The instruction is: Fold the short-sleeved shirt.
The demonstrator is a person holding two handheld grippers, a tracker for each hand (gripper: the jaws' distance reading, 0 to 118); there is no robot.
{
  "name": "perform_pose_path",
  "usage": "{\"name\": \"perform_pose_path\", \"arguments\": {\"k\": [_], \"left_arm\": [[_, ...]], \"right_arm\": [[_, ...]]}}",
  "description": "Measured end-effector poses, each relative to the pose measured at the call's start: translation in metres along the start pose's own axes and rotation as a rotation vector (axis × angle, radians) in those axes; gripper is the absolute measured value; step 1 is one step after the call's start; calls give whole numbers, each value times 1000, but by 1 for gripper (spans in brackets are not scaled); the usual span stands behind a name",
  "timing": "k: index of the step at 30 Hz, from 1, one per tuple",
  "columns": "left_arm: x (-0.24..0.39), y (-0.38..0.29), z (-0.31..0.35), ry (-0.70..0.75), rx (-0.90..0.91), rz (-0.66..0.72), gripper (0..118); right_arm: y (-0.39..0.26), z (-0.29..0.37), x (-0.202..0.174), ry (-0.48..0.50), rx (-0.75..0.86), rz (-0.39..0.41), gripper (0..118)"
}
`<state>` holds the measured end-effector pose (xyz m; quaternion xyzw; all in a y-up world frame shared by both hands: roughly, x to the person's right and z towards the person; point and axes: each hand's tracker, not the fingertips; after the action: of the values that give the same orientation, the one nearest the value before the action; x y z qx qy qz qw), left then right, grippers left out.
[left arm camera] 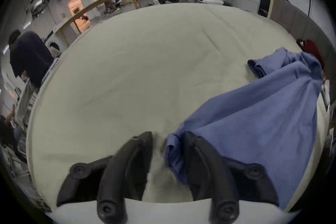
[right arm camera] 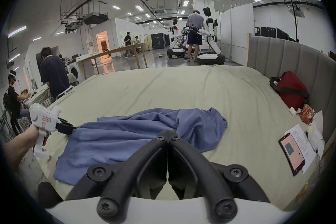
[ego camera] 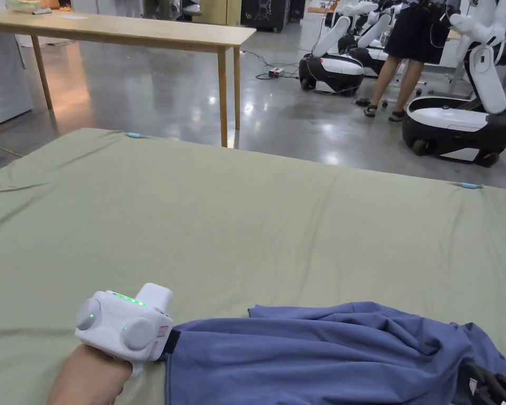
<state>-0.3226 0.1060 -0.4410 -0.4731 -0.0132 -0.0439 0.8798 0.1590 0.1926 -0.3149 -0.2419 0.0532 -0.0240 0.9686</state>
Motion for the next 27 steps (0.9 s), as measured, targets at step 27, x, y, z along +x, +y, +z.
{"name": "perform_pose_path", "arguments": {"k": [27], "left_arm": [[29, 27, 97, -158, 242, 138, 0]], "right_arm": [[67, -148, 173, -207, -222, 21, 1]]}}
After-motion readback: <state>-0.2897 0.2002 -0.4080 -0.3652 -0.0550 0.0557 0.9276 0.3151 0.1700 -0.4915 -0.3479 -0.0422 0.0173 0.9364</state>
